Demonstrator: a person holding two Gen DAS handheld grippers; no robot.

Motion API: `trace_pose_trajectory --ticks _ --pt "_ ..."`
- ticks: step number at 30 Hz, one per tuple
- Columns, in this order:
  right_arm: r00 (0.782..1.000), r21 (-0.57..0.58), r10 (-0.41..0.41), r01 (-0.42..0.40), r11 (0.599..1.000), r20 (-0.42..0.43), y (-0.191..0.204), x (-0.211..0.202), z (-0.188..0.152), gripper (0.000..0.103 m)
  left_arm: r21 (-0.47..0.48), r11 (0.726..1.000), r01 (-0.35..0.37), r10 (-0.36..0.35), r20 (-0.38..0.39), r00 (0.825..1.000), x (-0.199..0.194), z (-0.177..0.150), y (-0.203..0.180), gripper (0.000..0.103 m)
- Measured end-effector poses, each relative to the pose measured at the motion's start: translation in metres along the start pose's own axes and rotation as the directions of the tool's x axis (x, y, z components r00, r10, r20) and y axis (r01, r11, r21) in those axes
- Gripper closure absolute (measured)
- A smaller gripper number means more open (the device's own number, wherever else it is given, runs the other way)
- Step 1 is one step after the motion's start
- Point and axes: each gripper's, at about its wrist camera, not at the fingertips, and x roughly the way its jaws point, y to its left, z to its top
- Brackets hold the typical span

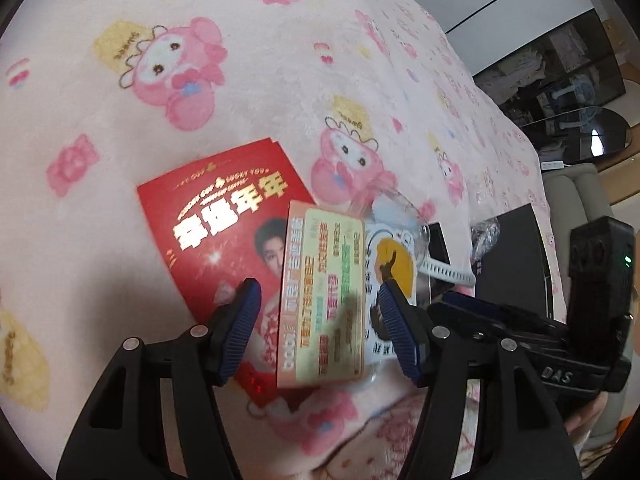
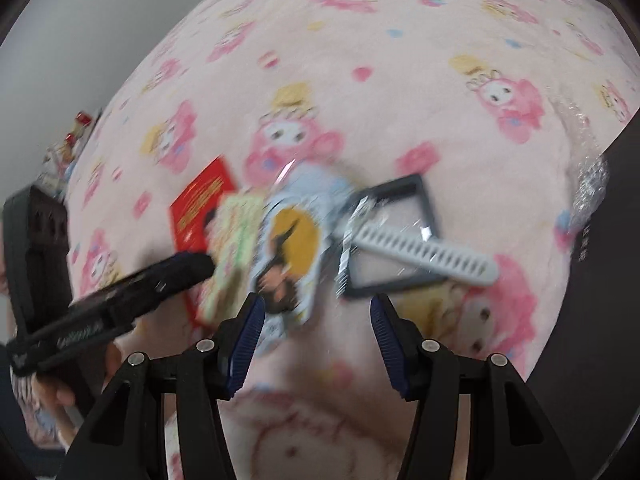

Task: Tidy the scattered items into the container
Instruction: 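Grasp the printed card and clear sticker package with the left gripper, then carry the card and sticker package into the black box with the left gripper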

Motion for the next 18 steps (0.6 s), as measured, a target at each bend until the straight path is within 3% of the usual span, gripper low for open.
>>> trace_pose_trajectory --ticks 3,5,7,10,18 --pt "0.998 0.016 0.045 -0.045 0.999 -0.034 0.001 0.017 0.009 0.053 -0.001 1.000 -0.016 0.016 -0.001 1.000 0.006 0.000 -0.003 0.041" --pt "0.996 0.024 0.082 -0.081 0.996 -0.043 0.002 0.023 0.011 0.070 -0.005 0.999 0.036 -0.036 -0.015 0.999 0.005 -0.004 -0.005 0.039" --pt "0.997 0.007 0.066 -0.066 0.998 -0.035 0.009 0.020 0.008 0.076 -0.033 0.994 0.100 -0.102 -0.035 0.994 0.004 -0.007 -0.005 0.040" --pt "1.000 -0.021 0.027 -0.027 0.999 0.007 0.016 0.008 0.001 0.078 -0.049 0.990 0.132 -0.134 -0.044 0.990 -0.001 -0.012 -0.005 0.042" --pt "0.996 0.006 0.069 -0.070 0.998 0.049 0.011 -0.025 -0.015 0.079 -0.005 0.990 0.144 -0.144 -0.012 0.990 -0.025 -0.021 -0.032 0.042"
